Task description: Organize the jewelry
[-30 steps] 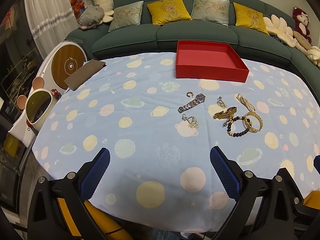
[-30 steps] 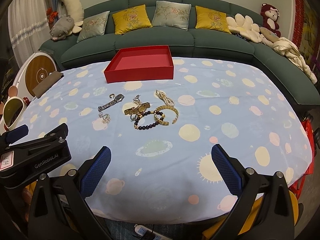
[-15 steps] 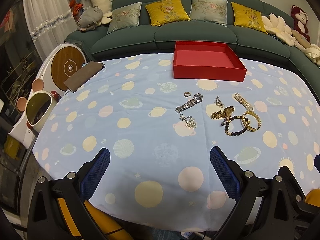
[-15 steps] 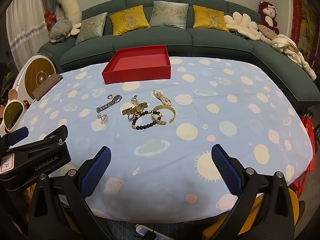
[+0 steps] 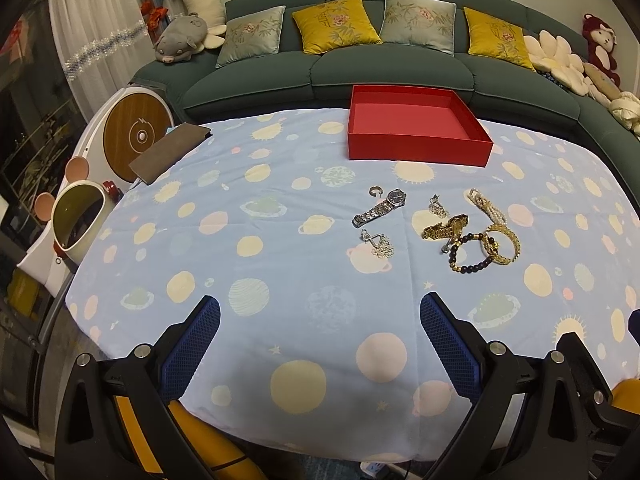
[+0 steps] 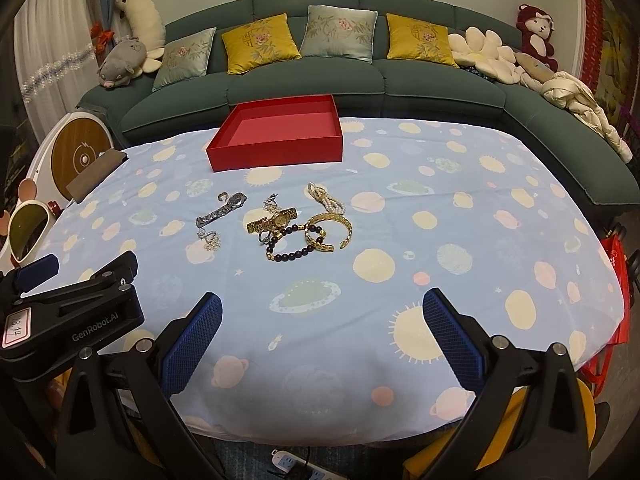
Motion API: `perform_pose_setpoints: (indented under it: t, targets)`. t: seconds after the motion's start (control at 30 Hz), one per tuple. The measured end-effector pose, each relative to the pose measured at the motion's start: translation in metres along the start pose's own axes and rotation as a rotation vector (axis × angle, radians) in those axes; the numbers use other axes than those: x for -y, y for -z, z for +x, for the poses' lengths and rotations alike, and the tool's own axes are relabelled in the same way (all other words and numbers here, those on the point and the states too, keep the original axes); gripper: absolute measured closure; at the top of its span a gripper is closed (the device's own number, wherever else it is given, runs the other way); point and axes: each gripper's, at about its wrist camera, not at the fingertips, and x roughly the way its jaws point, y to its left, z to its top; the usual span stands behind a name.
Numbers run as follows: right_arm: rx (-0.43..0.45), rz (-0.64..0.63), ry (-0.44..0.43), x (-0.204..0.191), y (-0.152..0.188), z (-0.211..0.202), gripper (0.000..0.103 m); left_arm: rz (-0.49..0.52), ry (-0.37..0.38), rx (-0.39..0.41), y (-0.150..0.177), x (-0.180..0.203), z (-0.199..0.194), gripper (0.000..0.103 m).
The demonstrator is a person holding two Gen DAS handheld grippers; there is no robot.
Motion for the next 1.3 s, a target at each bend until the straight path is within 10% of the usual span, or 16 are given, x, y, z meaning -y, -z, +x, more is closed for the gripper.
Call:
perform_pose_setpoints:
  t: [0.8, 1.3]
  targets:
    - [-0.014, -0.004, -0.028, 0.0, 0.003, 0.013, 0.005, -0.01, 0.005, -0.032, 0.007, -0.009, 0.019, 0.005]
    - [-0.06, 0.093, -0.118, 0.028, -0.032, 0.11, 0.005, -0.082, 0.004, -0.079, 0.001, -0.045, 0.092, 0.005]
